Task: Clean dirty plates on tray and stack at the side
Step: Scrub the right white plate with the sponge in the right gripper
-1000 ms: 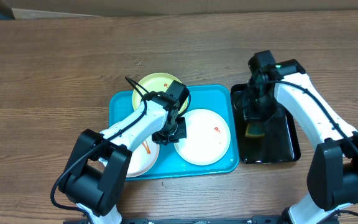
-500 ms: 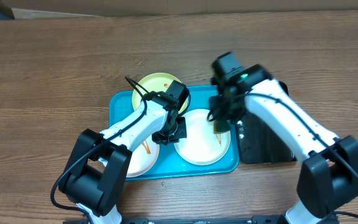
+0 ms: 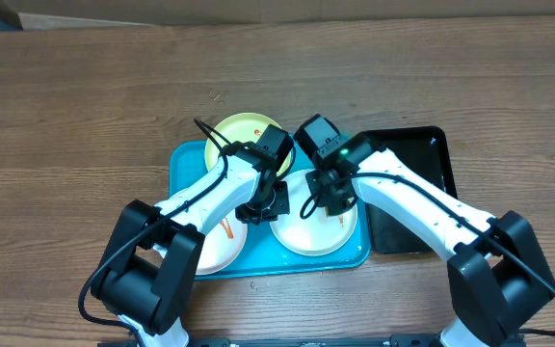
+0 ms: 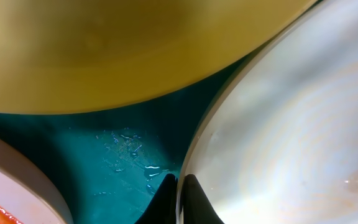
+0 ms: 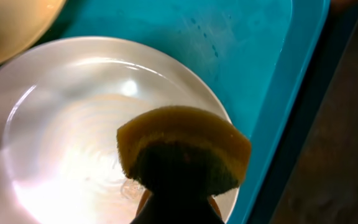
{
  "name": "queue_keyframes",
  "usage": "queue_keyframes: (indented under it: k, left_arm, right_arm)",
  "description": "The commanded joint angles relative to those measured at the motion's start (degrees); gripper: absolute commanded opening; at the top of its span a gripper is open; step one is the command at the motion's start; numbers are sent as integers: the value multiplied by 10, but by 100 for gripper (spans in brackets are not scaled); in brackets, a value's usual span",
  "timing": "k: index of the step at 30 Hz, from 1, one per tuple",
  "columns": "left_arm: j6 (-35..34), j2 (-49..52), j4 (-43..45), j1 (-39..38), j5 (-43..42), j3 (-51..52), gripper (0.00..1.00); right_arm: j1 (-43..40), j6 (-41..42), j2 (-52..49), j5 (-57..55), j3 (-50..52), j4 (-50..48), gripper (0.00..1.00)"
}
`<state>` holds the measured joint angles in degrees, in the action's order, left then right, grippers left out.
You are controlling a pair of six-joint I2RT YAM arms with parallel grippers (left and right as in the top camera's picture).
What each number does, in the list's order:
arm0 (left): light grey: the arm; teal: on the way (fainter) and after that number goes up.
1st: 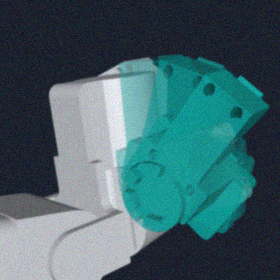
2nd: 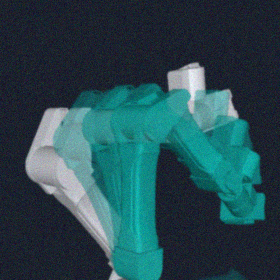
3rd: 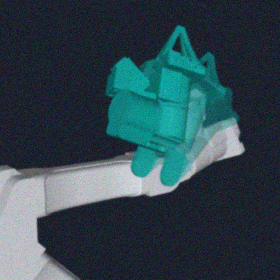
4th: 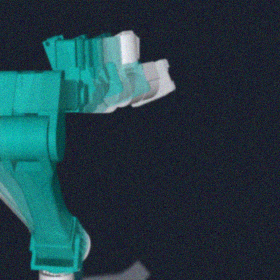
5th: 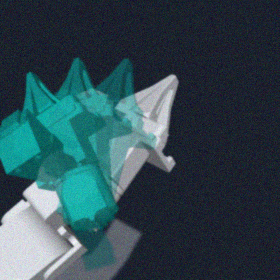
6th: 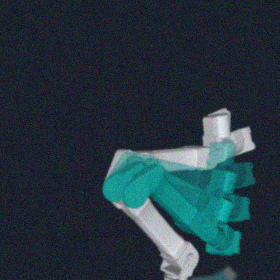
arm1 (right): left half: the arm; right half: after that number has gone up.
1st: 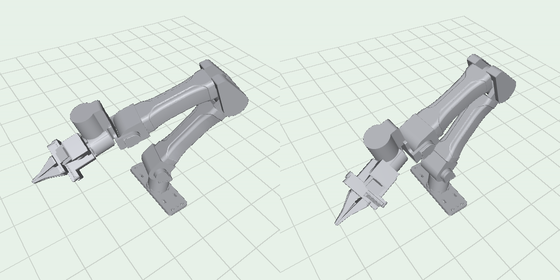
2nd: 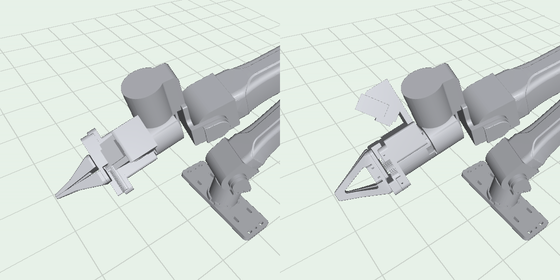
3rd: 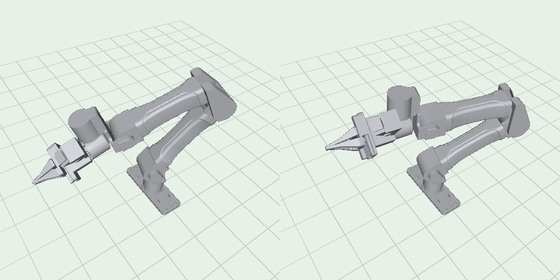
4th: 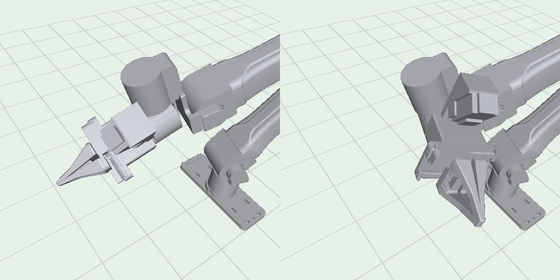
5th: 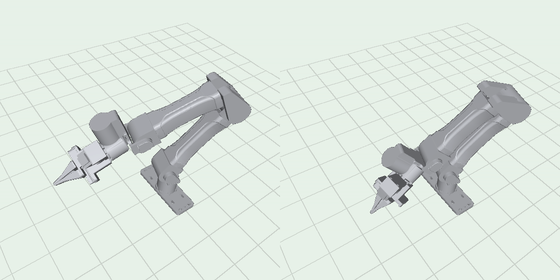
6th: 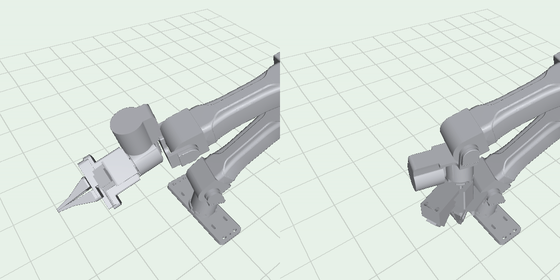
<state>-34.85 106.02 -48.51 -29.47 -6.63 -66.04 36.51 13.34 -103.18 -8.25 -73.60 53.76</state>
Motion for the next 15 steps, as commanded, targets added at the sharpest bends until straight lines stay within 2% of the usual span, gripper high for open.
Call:
queue_keyframes:
  k: [1,4,8,12,13,14,15]
  left_arm:
    - [-9,3,-3,6,8,-1,4]
    - [-9,3,-4,6,8,-1,4]
    - [-9,3,-3,6,8,-1,4]
    - [-10,3,-3,6,8,-1,4]
    - [-10,3,-3,6,8,-1,4]
    - [-9,3,-3,6,7,-1,4]
    - [-10,3,-3,6,7,-1,4]
  right_arm:
    - [1,5,4,-15,22,-21,4]
    - [1,4,4,-28,39,-31,4]
    - [1,5,4,-37,46,-28,17]
    - [1,5,4,-37,50,-26,24]
    - [1,5,4,-37,50,-26,29]
    - [1,5,4,-37,50,-26,43]
    - [1,5,4,-37,50,-26,48]
